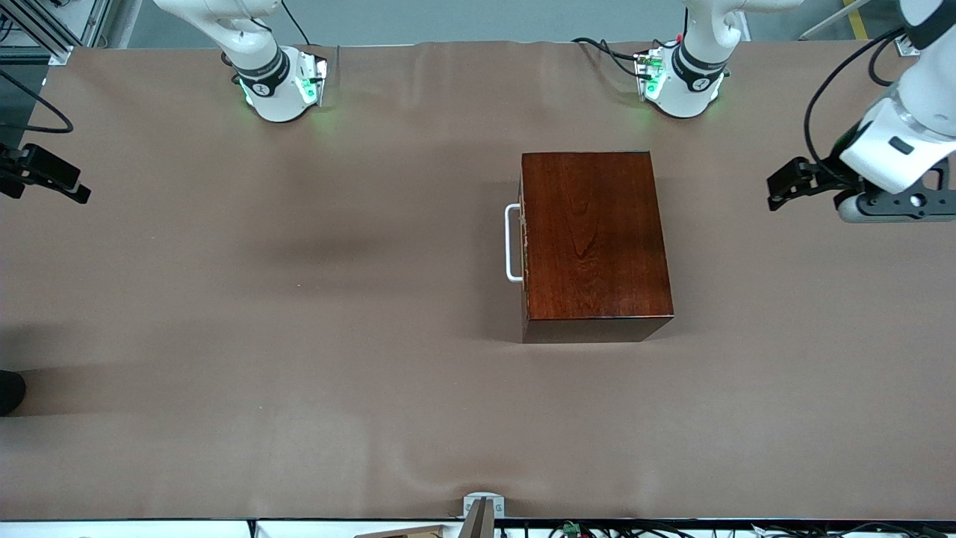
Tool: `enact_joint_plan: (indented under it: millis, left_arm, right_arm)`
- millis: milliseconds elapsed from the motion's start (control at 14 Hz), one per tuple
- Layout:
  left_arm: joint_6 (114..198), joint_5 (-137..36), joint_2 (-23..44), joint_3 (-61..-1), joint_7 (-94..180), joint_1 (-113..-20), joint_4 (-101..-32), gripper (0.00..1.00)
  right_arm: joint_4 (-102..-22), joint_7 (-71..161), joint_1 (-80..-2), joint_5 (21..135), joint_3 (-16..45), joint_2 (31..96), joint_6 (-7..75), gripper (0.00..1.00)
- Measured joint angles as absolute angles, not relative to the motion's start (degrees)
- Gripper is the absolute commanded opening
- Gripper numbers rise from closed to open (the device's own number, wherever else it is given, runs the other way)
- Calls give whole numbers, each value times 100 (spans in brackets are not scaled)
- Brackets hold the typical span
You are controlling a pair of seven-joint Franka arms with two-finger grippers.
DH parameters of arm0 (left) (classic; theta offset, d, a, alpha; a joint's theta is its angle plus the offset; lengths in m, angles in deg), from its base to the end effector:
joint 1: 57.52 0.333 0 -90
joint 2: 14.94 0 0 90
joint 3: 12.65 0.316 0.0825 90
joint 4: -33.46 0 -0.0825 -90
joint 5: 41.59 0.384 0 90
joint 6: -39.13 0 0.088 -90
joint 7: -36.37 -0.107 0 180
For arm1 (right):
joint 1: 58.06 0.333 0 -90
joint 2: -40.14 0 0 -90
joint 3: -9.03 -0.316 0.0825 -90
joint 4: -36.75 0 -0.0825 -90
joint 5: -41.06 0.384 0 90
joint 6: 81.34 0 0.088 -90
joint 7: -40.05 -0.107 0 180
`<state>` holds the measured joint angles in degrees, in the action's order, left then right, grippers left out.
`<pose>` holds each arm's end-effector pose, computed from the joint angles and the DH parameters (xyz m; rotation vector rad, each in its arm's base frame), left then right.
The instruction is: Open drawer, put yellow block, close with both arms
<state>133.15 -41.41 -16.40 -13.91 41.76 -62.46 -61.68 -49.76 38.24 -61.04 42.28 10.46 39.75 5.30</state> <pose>0.5484 -0.0594 0.6022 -3.1384 0.0225 -0.0098 0.5454 -0.0397 0.6517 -3.1159 0.1672 -0.0149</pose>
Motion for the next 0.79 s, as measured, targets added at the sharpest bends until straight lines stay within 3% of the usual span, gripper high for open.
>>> enact_joint_plan:
  millis: [786]
  left_arm:
    - [13389,-4143,-1624,-1425,4094,-6195,-6165,100]
  right_arm:
    - [-4976,3824,-6104,4228,1048,3976,530,100]
